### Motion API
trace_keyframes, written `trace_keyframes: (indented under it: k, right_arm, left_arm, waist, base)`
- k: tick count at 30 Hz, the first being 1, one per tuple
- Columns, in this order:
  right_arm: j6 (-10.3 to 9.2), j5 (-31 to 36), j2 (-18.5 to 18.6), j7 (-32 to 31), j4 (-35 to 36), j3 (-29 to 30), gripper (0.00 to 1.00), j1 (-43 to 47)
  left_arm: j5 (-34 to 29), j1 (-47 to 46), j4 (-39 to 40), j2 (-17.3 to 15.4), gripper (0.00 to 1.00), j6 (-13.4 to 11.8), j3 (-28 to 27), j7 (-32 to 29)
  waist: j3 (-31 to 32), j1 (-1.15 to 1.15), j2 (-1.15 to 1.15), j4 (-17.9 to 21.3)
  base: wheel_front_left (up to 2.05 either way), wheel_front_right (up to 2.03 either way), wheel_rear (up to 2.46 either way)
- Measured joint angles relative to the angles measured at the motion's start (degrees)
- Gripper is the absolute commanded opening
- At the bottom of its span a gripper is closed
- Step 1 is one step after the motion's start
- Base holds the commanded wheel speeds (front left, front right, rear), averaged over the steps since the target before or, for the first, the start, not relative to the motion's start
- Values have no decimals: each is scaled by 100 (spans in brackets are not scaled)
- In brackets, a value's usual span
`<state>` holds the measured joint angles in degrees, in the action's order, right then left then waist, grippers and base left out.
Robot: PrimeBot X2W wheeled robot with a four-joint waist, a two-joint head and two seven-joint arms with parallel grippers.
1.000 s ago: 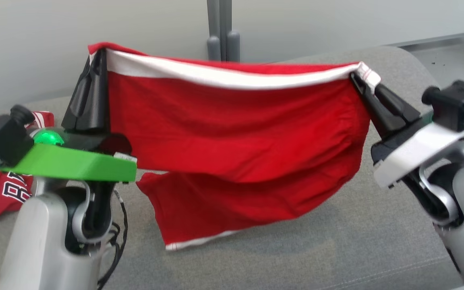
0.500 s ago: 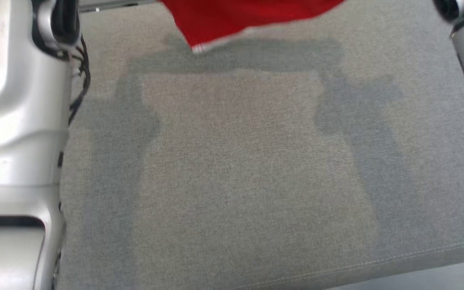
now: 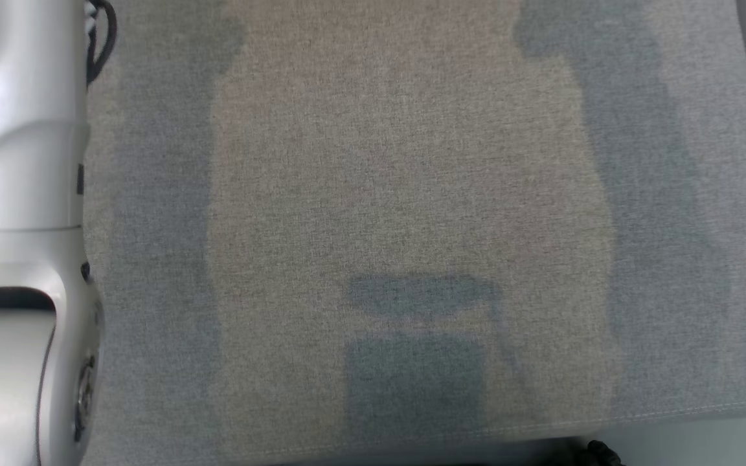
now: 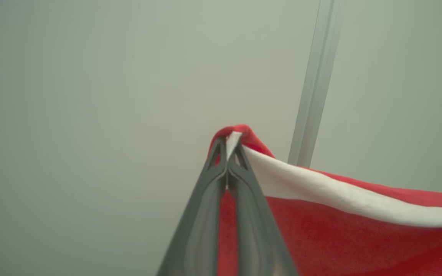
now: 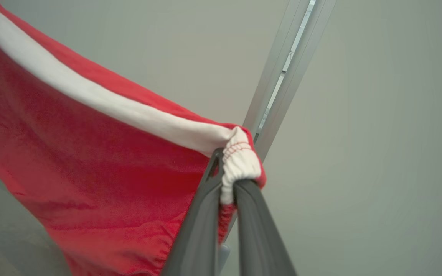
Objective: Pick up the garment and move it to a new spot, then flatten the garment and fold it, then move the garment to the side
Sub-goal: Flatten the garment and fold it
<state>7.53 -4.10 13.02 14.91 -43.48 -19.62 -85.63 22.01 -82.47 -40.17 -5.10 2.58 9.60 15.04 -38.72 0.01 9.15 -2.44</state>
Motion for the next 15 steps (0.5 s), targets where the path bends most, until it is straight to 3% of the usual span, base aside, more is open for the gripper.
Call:
trace_keyframes:
  k: [8, 15]
  right_arm:
    - [1, -477, 66, -1, 565, -292, 0, 1041]
    - [0, -1166, 214, 2, 1113, -719, 0, 1627]
  left_arm:
    - [14, 923, 485, 163, 0, 358, -465, 0]
    - [133, 1556, 976, 202, 0, 457, -606, 1]
  waist:
    - [-607, 0, 0, -154]
    - [-479, -2, 2, -141]
  base:
    - [0, 0, 0]
    - [0, 0, 0]
